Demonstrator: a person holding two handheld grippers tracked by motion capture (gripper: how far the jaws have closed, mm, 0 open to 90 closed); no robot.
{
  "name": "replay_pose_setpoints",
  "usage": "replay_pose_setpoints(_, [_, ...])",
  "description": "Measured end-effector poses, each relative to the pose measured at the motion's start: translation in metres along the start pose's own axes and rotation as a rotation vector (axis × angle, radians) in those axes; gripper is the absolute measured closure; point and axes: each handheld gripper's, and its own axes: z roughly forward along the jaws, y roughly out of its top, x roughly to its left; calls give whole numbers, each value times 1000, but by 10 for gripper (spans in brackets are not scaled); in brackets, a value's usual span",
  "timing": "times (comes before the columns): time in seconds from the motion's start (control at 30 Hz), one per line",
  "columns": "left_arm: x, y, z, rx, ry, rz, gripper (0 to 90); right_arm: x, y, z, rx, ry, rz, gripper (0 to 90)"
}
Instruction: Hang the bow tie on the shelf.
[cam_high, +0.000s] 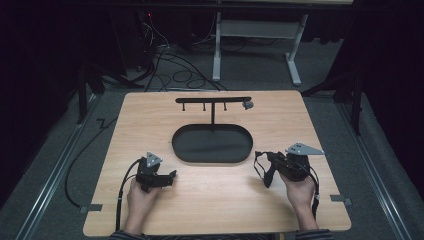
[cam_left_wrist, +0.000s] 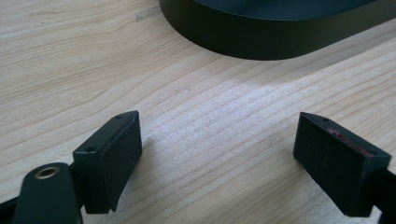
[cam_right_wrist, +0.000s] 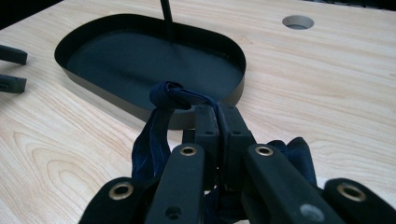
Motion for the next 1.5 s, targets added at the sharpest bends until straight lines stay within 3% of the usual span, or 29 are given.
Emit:
replay_pose_setpoints(0.87, [0, 0, 0, 0, 0, 0, 157, 7, 28, 4, -28, 8, -43, 893])
replay_pose_setpoints(1.13, [0, 0, 0, 0, 0, 1, 158, 7, 39, 8, -35, 33, -30, 892])
replay_pose_setpoints(1.5, [0, 0, 0, 0, 0, 0, 158, 10, 57, 8, -49, 32, -45, 893])
